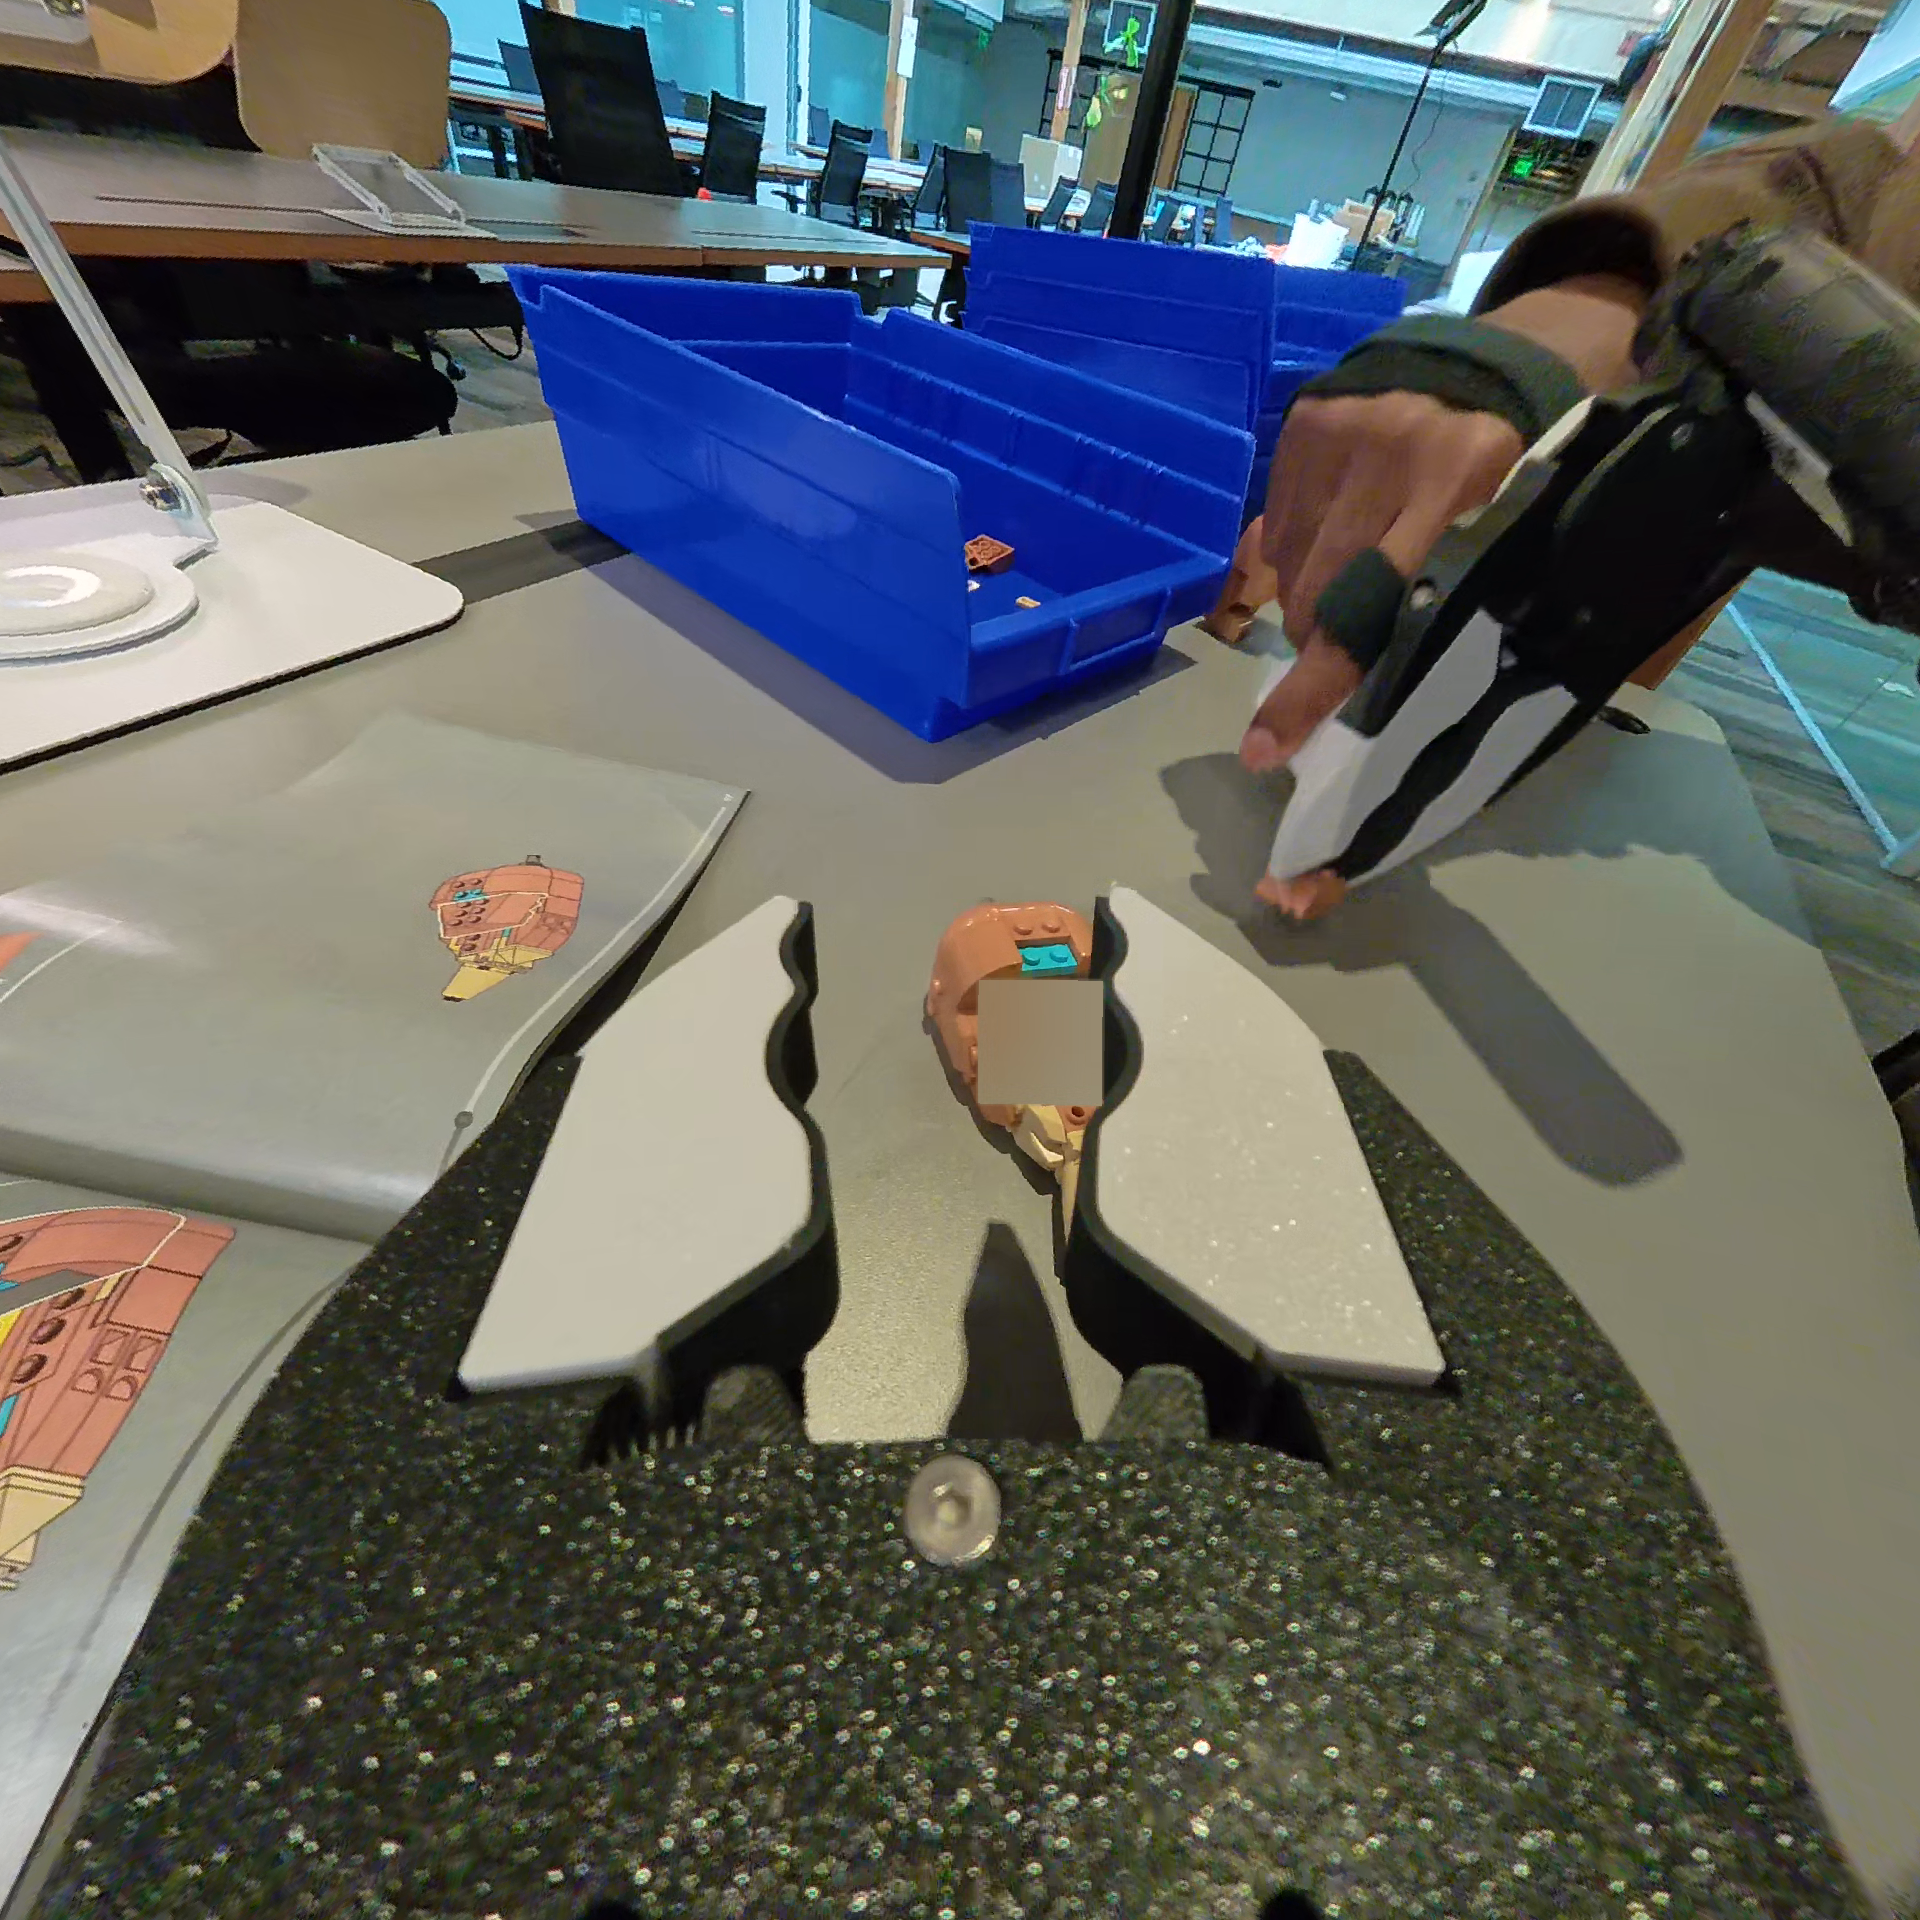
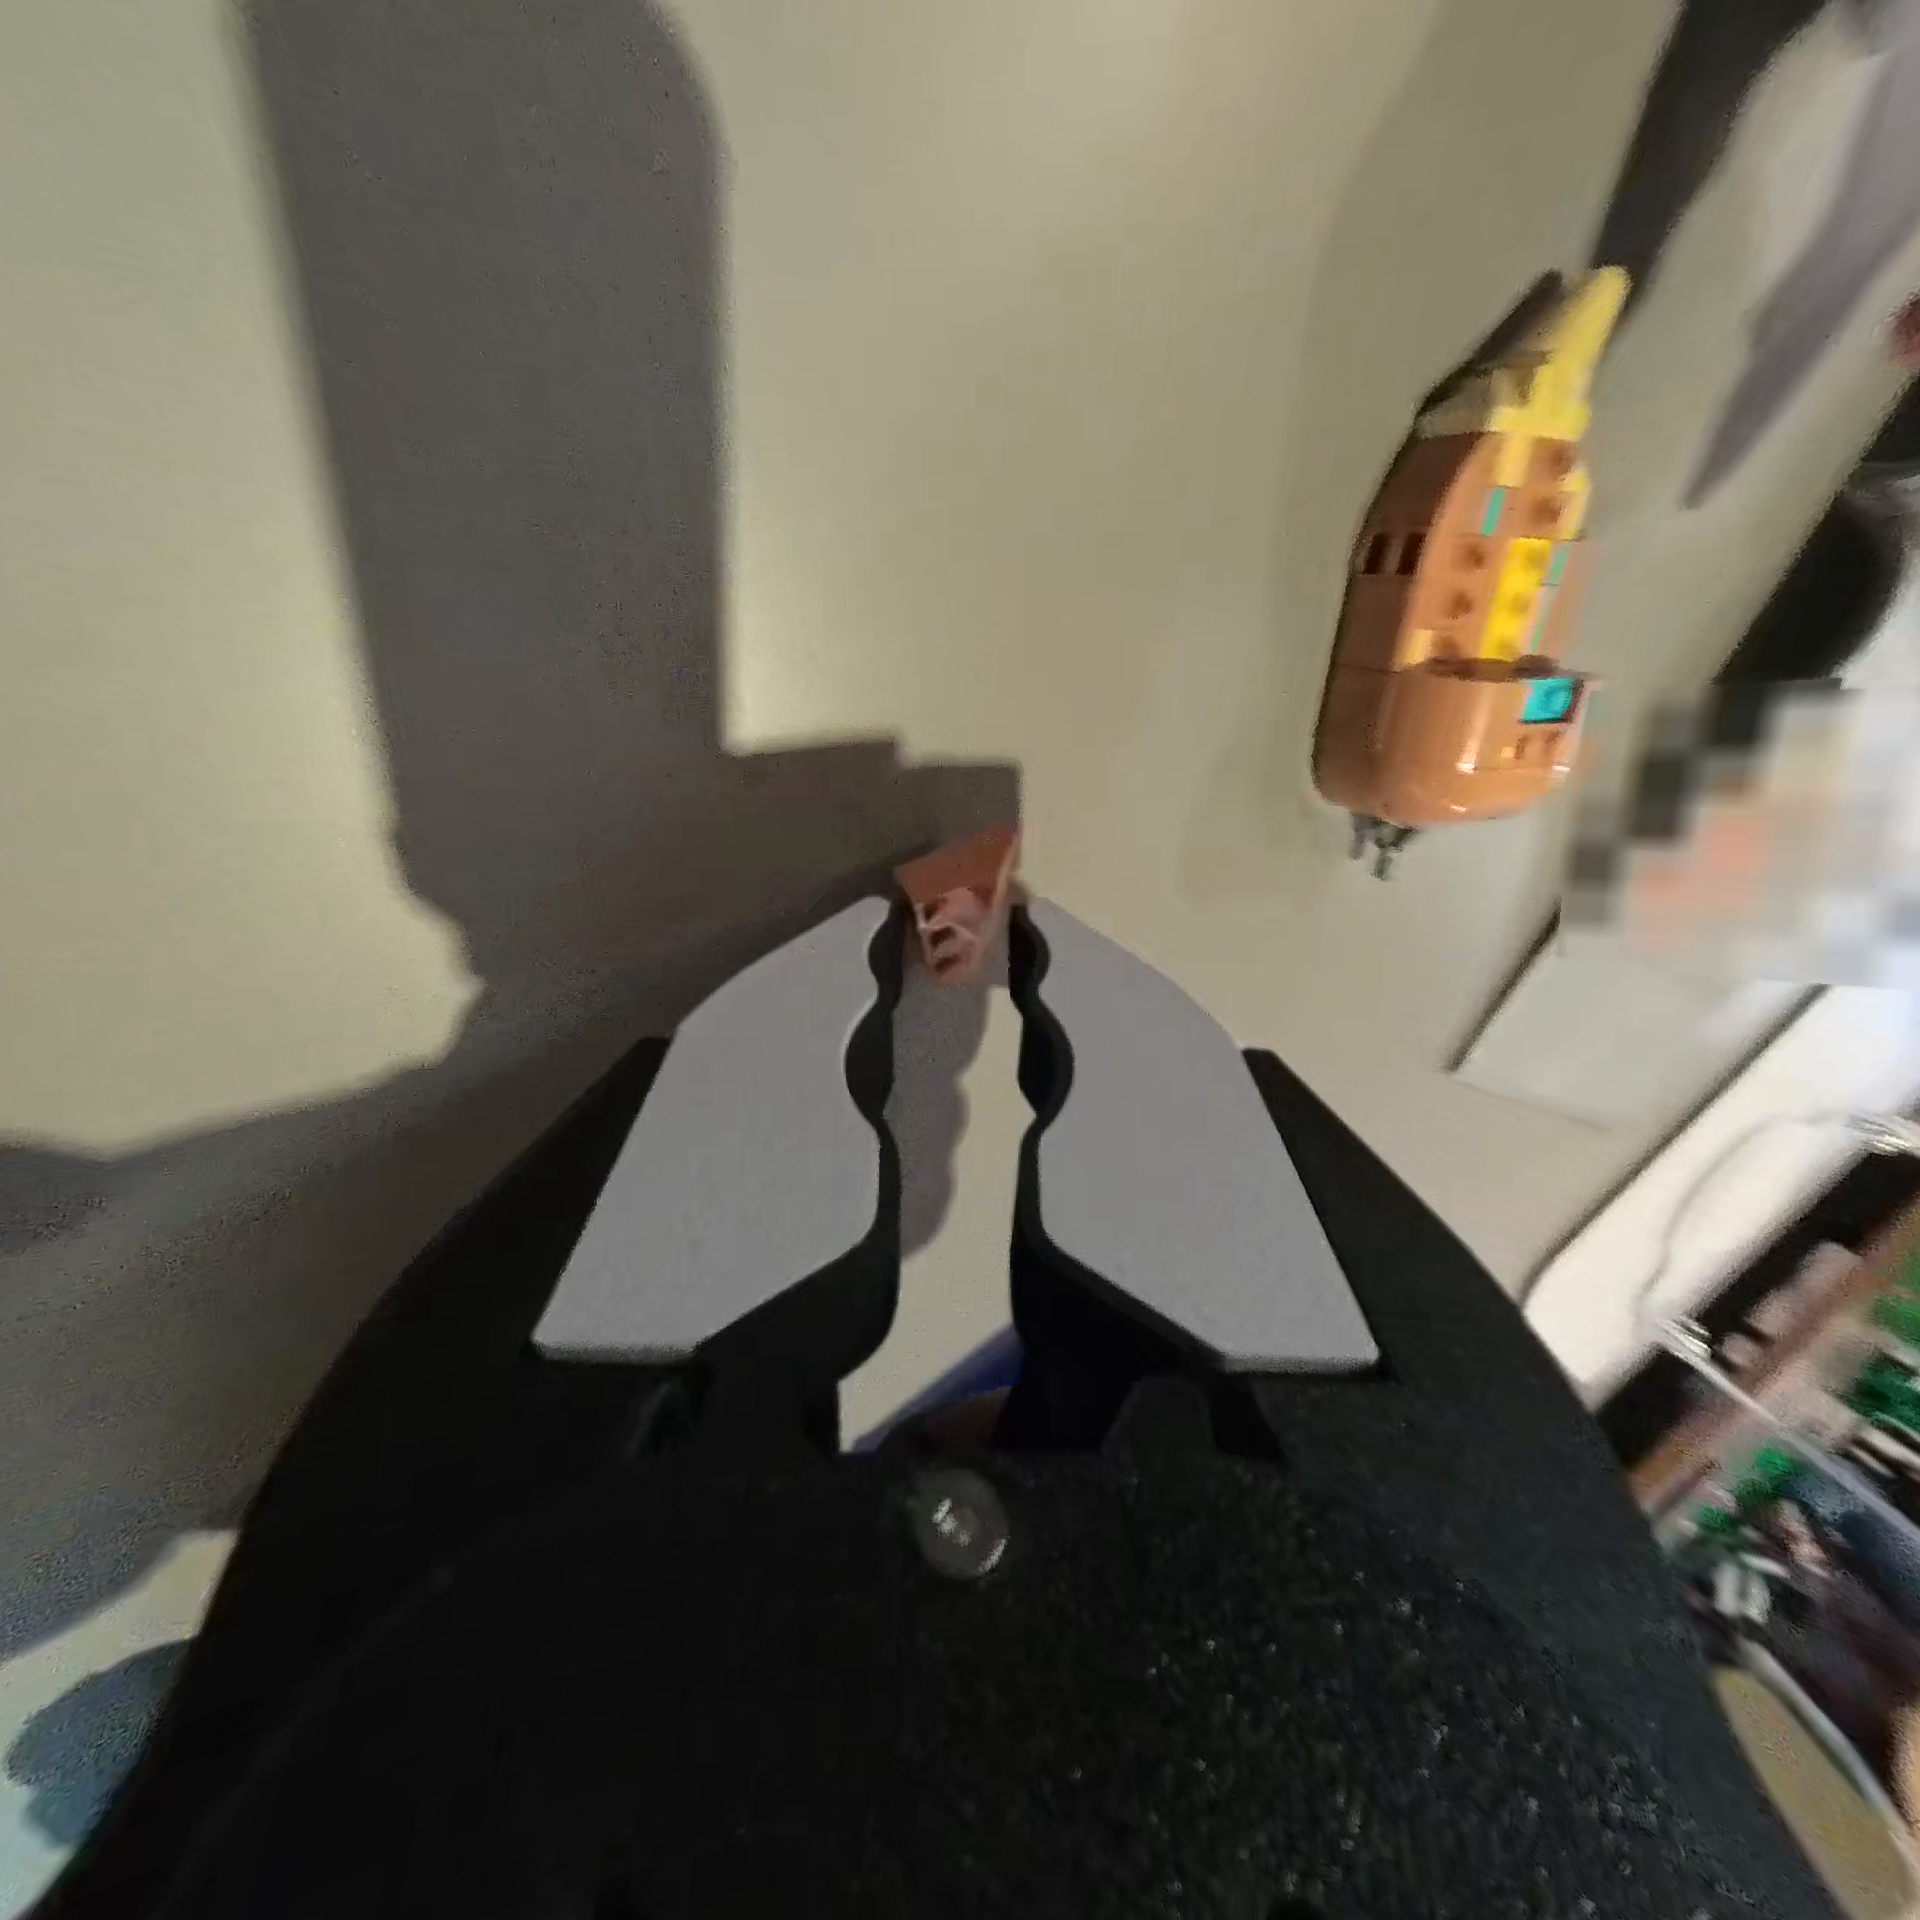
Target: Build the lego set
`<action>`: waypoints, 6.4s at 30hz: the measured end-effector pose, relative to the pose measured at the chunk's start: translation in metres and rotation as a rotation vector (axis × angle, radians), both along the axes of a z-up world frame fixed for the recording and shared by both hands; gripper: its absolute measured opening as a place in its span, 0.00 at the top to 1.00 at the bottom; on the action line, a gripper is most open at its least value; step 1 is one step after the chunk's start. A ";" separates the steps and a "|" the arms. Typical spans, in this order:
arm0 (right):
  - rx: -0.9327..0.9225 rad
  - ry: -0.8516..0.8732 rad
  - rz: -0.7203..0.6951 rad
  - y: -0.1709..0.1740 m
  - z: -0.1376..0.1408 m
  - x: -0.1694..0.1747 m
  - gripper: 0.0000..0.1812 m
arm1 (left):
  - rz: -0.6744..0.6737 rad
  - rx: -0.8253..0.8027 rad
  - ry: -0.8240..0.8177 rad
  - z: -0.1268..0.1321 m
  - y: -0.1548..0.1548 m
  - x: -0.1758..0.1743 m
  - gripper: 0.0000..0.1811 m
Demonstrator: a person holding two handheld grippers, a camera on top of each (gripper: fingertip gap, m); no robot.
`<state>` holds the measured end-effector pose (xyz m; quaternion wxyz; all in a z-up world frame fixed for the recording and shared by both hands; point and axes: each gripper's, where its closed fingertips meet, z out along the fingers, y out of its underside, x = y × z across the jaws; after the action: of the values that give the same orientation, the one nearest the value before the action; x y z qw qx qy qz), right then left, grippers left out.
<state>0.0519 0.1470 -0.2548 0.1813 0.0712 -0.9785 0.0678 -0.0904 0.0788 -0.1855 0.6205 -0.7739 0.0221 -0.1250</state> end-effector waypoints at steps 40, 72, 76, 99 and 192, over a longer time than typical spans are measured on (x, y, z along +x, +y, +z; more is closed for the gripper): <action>0.200 -0.489 -1.092 0.301 -0.008 -0.082 0.86 | 0.001 0.006 -0.012 0.002 0.000 -0.001 0.72; -0.500 -0.498 -1.039 0.043 0.021 0.004 0.86 | -0.032 -0.032 0.123 0.006 -0.003 0.021 0.72; -0.298 -0.441 -1.052 0.050 -0.001 0.004 0.86 | -0.043 -0.085 0.130 -0.004 -0.003 0.021 0.72; -0.535 -0.334 -0.991 0.018 -0.008 0.024 0.79 | -0.015 -0.110 0.159 -0.013 -0.003 0.011 0.72; -0.634 0.031 -1.119 0.074 -0.005 -0.032 0.89 | -0.041 -0.130 0.088 -0.014 -0.007 0.015 0.72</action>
<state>0.0199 0.2214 -0.2597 0.2157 -0.5061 -0.7975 0.2477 -0.0755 0.0718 -0.1993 0.5646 -0.8167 0.0568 -0.1046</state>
